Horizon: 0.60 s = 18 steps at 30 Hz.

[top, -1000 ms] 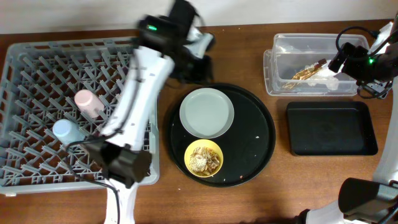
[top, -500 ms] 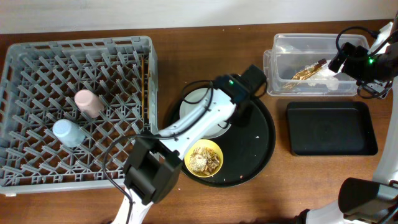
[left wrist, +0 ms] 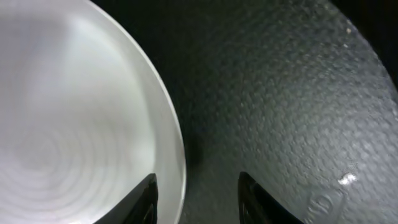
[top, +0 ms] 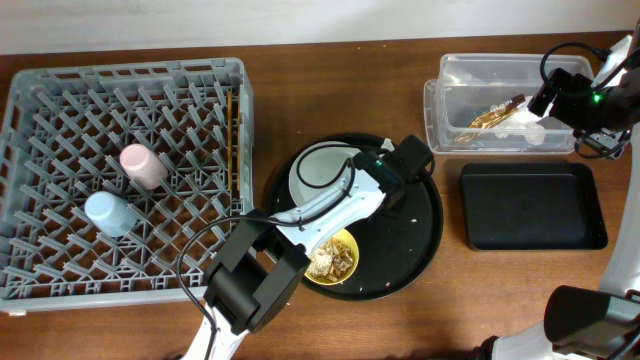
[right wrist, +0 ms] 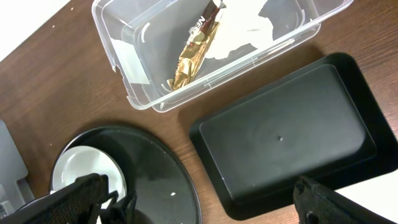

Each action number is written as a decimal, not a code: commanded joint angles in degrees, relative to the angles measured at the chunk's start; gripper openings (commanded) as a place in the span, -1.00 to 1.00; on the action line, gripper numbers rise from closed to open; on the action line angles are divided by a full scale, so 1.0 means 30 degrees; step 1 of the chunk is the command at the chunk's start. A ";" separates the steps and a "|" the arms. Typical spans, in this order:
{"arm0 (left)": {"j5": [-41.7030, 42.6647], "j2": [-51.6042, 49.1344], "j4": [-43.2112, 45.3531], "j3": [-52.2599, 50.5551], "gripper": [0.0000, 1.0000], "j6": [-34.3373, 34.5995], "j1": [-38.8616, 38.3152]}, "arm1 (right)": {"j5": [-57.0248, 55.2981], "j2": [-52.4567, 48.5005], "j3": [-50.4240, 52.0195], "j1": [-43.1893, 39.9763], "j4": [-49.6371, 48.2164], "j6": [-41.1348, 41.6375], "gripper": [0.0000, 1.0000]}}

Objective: Sort waste into correct bins and load items into the dishwasher rack
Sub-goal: 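Move the left gripper to the white plate and grip its edge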

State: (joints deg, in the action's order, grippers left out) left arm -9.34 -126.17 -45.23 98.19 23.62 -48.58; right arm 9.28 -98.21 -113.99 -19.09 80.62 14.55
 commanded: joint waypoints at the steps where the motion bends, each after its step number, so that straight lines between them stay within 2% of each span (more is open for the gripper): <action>1: -0.0648 -0.0189 0.0386 -0.0692 -0.20 0.0182 0.0117 | -0.0109 0.0131 -0.0255 -0.0022 0.0000 -0.0036 0.97; 7: -0.0328 -0.0189 0.1508 -0.1574 -0.24 0.0189 -0.0102 | -0.0109 0.0131 -0.0255 -0.0015 0.0000 -0.0036 0.97; 9: -0.0328 -0.0189 0.1800 -0.1902 -0.57 0.0189 -0.0131 | -0.0109 0.0131 -0.0255 -0.0015 0.0000 -0.0036 0.97; 11: -0.0328 -0.0189 0.1800 -0.1960 -0.79 0.0189 -0.0131 | -0.0109 0.0131 -0.0255 -0.0022 0.0000 -0.0036 0.97; 18: -0.0321 -0.0204 0.1807 -0.2106 -0.99 0.0197 -0.0233 | -0.0109 0.0131 -0.0255 -0.0022 0.0000 -0.0036 0.97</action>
State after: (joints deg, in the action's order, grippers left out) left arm -11.53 -126.10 -39.46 93.10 23.46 -48.80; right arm 9.26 -98.21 -113.99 -19.09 80.62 14.57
